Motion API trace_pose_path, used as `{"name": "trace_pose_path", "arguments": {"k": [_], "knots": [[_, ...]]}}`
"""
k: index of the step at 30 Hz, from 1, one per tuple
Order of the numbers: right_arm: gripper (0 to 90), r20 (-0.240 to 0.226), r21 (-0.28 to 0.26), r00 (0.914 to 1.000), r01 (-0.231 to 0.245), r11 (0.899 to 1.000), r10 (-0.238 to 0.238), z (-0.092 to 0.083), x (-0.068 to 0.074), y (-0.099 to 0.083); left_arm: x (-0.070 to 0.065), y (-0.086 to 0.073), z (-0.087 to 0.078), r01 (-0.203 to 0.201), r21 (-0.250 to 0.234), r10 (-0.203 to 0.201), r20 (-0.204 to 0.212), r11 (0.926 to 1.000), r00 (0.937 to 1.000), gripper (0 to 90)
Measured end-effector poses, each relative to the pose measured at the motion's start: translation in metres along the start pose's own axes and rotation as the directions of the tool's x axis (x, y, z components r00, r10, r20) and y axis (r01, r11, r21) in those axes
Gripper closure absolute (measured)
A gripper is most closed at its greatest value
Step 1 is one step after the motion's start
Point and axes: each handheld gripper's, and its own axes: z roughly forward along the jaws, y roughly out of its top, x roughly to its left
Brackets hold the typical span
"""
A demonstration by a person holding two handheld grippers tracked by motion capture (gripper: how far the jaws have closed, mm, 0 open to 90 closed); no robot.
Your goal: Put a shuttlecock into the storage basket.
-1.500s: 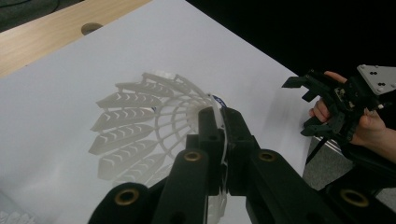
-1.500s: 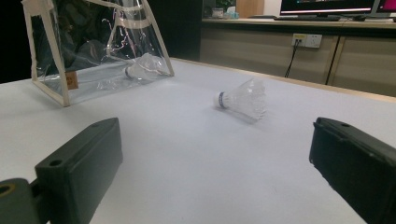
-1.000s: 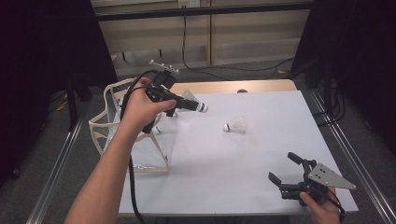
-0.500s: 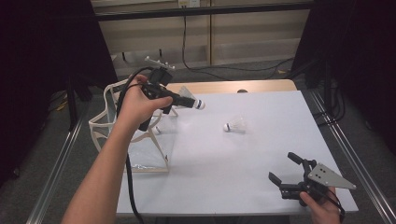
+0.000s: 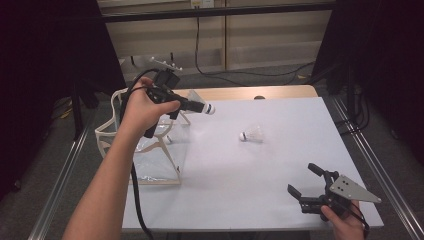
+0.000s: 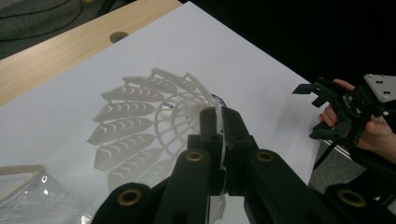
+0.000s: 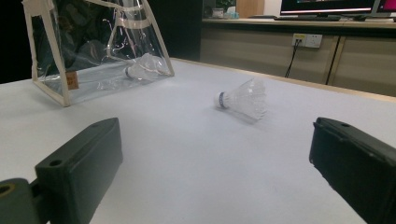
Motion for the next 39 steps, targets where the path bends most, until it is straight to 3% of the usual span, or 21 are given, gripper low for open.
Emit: {"name": "trace_pose_path", "arguments": {"k": [39], "knots": [[2.4, 0.002, -0.002, 1.0000, 0.000, 1.000, 0.000, 0.000, 0.000, 0.000, 0.016, -0.004, -0.033, 0.032, -0.026, -0.034, -0.085, 0.9991, 0.9958, 89.6]]}}
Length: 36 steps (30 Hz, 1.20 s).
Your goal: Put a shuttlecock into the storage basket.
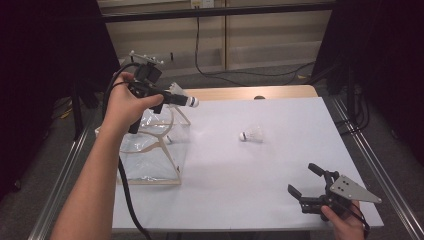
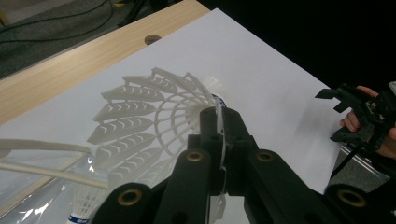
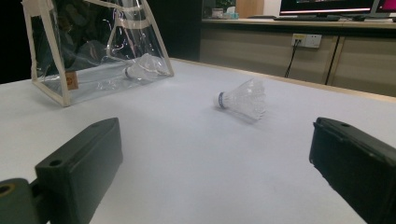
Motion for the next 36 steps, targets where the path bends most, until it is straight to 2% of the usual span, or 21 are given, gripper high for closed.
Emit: {"name": "trace_pose_path", "arguments": {"k": [17, 36], "knots": [[2.4, -0.001, 0.002, 1.0000, -0.001, 1.000, 0.001, 0.000, 0.000, 0.000, 0.007, -0.002, -0.013, 0.000, 0.008, 0.000, -0.027, 1.0000, 0.9996, 89.6], [2.4, 0.001, 0.001, 1.0000, -0.001, 1.000, 0.001, 0.000, 0.000, 0.000, 0.016, -0.007, -0.027, 0.022, 0.001, -0.022, -0.052, 0.9998, 0.9984, 89.6]]}}
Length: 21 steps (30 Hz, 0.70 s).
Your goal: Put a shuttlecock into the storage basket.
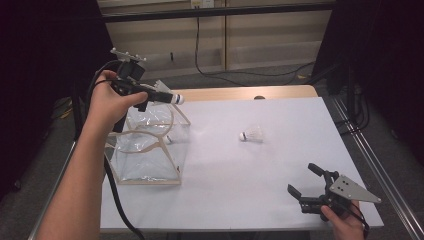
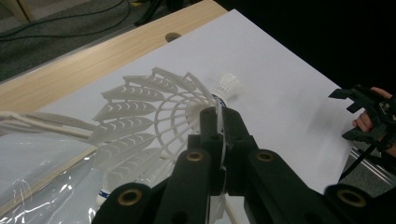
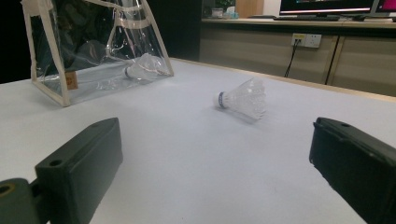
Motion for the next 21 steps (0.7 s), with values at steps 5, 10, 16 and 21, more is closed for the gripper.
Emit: {"name": "trace_pose_path", "arguments": {"k": [5, 10, 16, 21], "knots": [[2.4, 0.000, -0.001, 1.0000, 0.000, 1.000, 0.000, 0.000, 0.000, 0.000, 0.002, -0.002, -0.003, 0.002, 0.003, -0.002, -0.007, 1.0000, 1.0000, 89.6], [2.4, 0.000, 0.000, 1.0000, 0.003, 1.000, -0.003, 0.000, 0.000, 0.000, 0.004, -0.003, -0.005, 0.006, 0.003, -0.006, -0.010, 1.0000, 0.9999, 89.6], [2.4, 0.002, 0.001, 1.0000, 0.003, 1.000, -0.003, 0.000, 0.000, 0.000, 0.007, -0.005, -0.009, 0.015, 0.005, -0.015, -0.018, 0.9999, 0.9997, 89.6], [2.4, 0.001, 0.002, 1.0000, 0.003, 1.000, -0.003, 0.001, 0.000, 0.000, 0.011, -0.008, -0.011, 0.024, 0.005, -0.024, -0.025, 0.9997, 0.9994, 89.6]]}}
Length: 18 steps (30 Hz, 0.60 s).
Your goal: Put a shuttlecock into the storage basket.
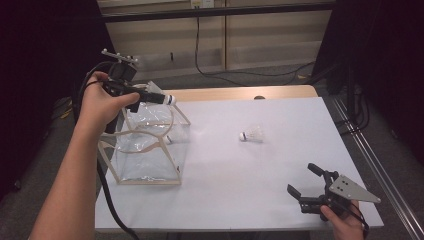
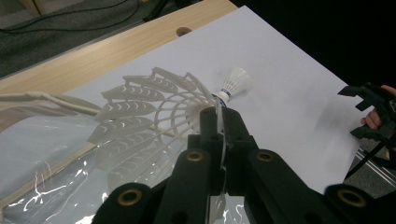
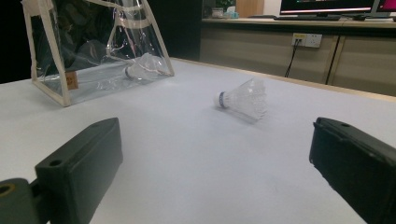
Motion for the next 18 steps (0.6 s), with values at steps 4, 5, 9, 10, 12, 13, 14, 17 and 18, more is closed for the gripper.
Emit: {"name": "trace_pose_path", "arguments": {"k": [4, 5, 9, 10, 12, 13, 14, 17, 18], "knots": [[2.4, 0.000, 0.000, 1.0000, 0.000, 1.000, 0.000, 0.0000, 0.0001, 0.0000, 0.0026, -0.0019, -0.0021, 0.002, 0.002, -0.002, -0.007, 1.0000, 1.0000, 89.6], [2.3, 0.000, -0.001, 1.0000, 0.001, 1.000, -0.001, 0.0002, 0.0001, 0.0000, 0.0031, -0.0023, -0.0023, 0.004, 0.002, -0.004, -0.009, 1.0000, 1.0000, 89.6], [2.4, 0.000, 0.000, 1.0000, 0.000, 1.000, 0.000, 0.0000, 0.0001, 0.0000, 0.0051, -0.0038, -0.0031, 0.006, 0.006, -0.006, -0.016, 1.0000, 0.9999, 89.6], [2.4, 0.001, -0.001, 1.0000, 0.000, 1.000, 0.000, 0.0001, 0.0001, 0.0000, 0.0054, -0.0041, -0.0030, 0.008, 0.002, -0.008, -0.015, 1.0000, 0.9999, 89.6], [2.4, 0.001, -0.001, 1.0000, 0.000, 1.000, 0.000, 0.0001, 0.0002, 0.0000, 0.0066, -0.0049, -0.0034, 0.008, 0.010, -0.007, -0.019, 0.9999, 0.9998, 89.6], [2.4, 0.000, 0.000, 1.0000, 0.001, 1.000, -0.001, 0.0000, 0.0002, 0.0000, 0.0070, -0.0053, -0.0035, 0.011, 0.008, -0.011, -0.021, 0.9999, 0.9997, 89.5], [2.4, 0.000, -0.001, 1.0000, 0.001, 1.000, -0.001, 0.0000, 0.0002, 0.0000, 0.0076, -0.0057, -0.0038, 0.010, 0.007, -0.010, -0.027, 0.9999, 0.9996, 89.5], [2.3, 0.001, -0.001, 1.0000, 0.001, 1.000, -0.001, -0.0001, 0.0000, -0.0001, 0.0094, -0.0069, -0.0044, 0.012, 0.013, -0.012, -0.035, 0.9998, 0.9993, 89.5], [2.4, 0.001, 0.000, 1.0000, 0.000, 1.000, 0.000, -0.0001, 0.0000, -0.0001, 0.0099, -0.0073, -0.0045, 0.014, 0.013, -0.014, -0.037, 0.9998, 0.9992, 89.5]]}}
